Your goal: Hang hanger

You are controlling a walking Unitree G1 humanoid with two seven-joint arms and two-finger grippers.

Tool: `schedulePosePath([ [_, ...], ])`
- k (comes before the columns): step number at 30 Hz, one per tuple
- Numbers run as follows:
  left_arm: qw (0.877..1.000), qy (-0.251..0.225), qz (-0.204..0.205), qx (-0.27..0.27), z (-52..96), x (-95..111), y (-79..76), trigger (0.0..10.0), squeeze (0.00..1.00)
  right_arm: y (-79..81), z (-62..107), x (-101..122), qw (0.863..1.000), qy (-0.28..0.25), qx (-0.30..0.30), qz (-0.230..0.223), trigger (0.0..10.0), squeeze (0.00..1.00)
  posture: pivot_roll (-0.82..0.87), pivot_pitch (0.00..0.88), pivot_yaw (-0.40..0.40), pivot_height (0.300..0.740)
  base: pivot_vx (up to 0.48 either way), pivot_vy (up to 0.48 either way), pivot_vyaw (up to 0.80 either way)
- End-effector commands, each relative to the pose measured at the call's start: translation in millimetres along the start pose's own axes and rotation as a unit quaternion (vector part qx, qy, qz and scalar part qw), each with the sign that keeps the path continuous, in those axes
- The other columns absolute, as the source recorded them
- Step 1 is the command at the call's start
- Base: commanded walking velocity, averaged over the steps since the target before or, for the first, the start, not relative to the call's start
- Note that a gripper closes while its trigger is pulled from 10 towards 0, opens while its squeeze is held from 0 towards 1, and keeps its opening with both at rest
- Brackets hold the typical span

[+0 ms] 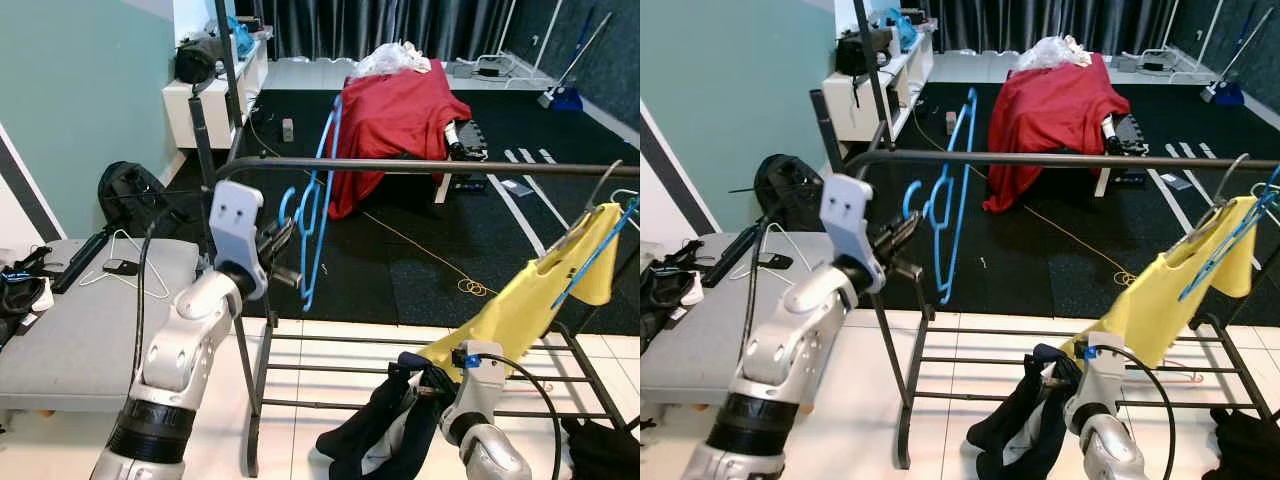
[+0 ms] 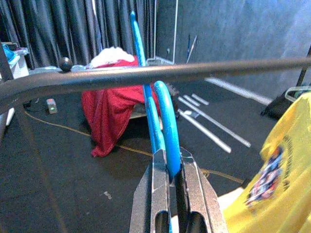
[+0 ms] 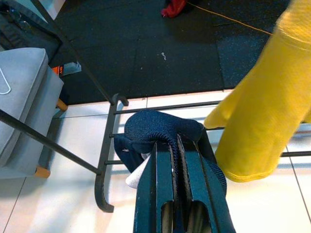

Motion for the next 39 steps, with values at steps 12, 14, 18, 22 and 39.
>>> schedulePosePath([
  [12,0.999,0.004,-0.028,-0.016,-7.0,12.2,-5.8,10.0,0.0,0.8,-2.0,8.4,1.0,-0.016,0.002,-0.006,10.0,0.0,-0.12,0.071,0.019,0.735,0.33,0.0,0.0],
  [14,0.999,0.004,-0.028,-0.016,-7.0,12.2,-5.8,10.0,0.0,0.8,-2.0,8.4,1.0,-0.016,0.002,-0.006,10.0,0.0,-0.12,0.071,0.019,0.735,0.345,0.0,0.0],
  [18,1.0,0.006,-0.023,-0.014,-9.1,13.8,-4.1,10.0,0.0,1.6,-1.3,6.7,1.0,-0.014,0.004,-0.007,10.0,0.0,-0.12,0.071,0.02,0.735,0.339,0.0,0.0],
  [22,1.0,-0.004,-0.016,-0.012,-9.4,18.4,-2.6,10.0,0.0,1.8,-0.9,6.1,1.0,-0.013,0.004,-0.007,10.0,0.0,-0.12,0.073,0.019,0.735,0.322,0.0,0.0],
  [39,1.0,0.014,-0.017,-0.008,-8.6,19.6,-0.3,10.0,0.0,5.3,-1.3,4.8,1.0,-0.011,0.008,-0.01,10.0,0.0,-0.11,0.074,0.016,0.735,0.126,0.0,0.0],
])
Point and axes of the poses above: a point about 5 cm out from each wrist's last joint towards the gripper, its own z axis pointing back from the gripper into the wrist, its own x axis along the axis of the wrist's last joint, y = z × x, the point moved 5 cm from there along -z, pointing out of the wrist towards the gripper, and after that the axes turned 6 degrees about z, right-handed, at the moved point
